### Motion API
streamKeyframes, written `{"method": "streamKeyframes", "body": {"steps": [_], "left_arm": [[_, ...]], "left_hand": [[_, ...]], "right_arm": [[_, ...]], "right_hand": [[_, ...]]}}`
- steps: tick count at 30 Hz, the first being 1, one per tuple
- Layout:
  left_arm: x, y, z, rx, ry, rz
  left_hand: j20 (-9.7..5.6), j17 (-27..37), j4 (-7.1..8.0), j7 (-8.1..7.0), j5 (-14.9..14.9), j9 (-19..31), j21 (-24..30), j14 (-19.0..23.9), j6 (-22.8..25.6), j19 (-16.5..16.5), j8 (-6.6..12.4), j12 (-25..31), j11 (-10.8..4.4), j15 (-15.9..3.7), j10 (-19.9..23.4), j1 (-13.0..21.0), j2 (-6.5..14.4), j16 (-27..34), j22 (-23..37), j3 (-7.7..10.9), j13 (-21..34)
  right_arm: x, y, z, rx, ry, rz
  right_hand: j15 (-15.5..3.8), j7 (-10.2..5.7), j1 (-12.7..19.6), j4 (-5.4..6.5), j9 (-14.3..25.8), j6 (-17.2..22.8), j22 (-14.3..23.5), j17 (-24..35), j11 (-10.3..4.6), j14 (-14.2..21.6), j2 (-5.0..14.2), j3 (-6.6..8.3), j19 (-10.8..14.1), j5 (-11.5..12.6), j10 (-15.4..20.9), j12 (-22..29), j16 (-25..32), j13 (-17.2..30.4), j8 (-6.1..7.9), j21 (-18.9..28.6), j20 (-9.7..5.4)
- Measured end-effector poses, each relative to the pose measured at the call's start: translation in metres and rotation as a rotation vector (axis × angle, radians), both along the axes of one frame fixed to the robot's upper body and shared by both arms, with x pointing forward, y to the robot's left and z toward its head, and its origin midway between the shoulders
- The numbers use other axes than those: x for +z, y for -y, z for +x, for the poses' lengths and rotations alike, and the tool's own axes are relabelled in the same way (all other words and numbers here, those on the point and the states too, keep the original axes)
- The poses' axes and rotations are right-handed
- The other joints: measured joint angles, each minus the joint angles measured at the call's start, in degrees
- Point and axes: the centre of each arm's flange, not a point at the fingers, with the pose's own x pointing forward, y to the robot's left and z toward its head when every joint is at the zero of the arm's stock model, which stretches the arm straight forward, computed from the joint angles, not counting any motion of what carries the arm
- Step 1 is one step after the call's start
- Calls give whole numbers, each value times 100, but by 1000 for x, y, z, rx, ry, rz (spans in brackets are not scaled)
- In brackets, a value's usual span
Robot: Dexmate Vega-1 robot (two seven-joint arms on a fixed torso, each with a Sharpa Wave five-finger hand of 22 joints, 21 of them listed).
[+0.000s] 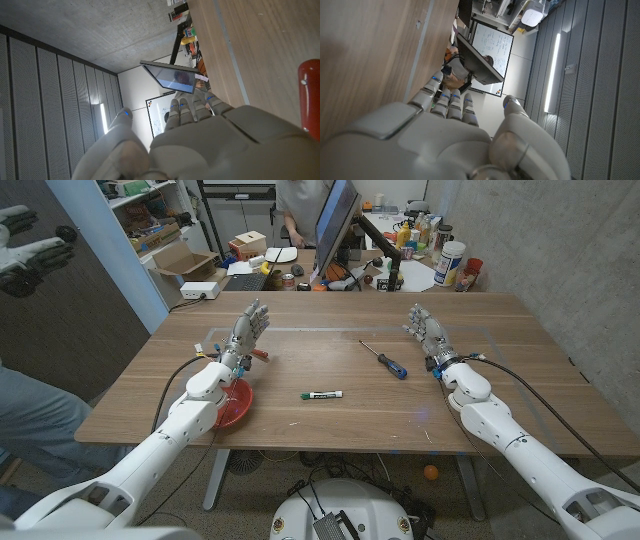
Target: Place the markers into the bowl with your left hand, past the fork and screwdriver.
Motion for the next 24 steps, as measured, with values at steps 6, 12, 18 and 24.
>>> {"method": "streamKeyframes", "body": {"steps": [6, 12, 18, 24], "left_arm": [[4, -9, -4, 4, 9, 9], [10, -10, -5, 6, 19, 11], [13, -10, -4, 15, 17, 19], [13, -9, -2, 20, 8, 29]], "left_hand": [[0, 0, 0, 0, 0, 0, 0, -26, 0, 0, 0, 0, 0, 25, 0, 0, 0, 0, 0, 0, 0], [0, 0, -25, 0, 0, 0, 10, -25, -1, 0, 0, -1, 0, 25, 0, 0, 0, 7, 0, 24, 0], [-1, -1, -25, -21, 0, -1, 21, -25, 20, 0, 0, 22, 20, 25, 21, 30, 30, 21, -1, 24, 0], [-1, -1, -48, 0, 0, -1, 21, -25, 41, 0, 0, 22, 51, 25, 51, 52, 53, 21, -1, 48, -17]], "right_arm": [[2, -7, -6, -6, 10, 2], [9, -8, -8, -3, 18, -13], [12, -7, -12, -4, 23, -25], [12, -4, -18, -8, 31, -31]], "right_hand": [[0, 0, 0, 0, 0, 0, 0, -17, 0, 0, 0, 0, 0, 23, 0, 0, 0, 0, 0, 0, 0], [0, 0, 0, 0, -1, -1, 0, -17, 0, 0, 0, 0, -1, 23, 0, 0, 0, -1, 0, 0, 0], [0, 0, 0, 0, -1, -1, -1, -16, 0, 0, 0, 0, -1, 23, 0, 0, 0, -1, 0, 0, 0], [31, 0, 0, 0, -1, -1, -1, -41, 23, 32, 0, -1, -1, 23, 23, 0, 0, -1, 0, 0, 0]]}}
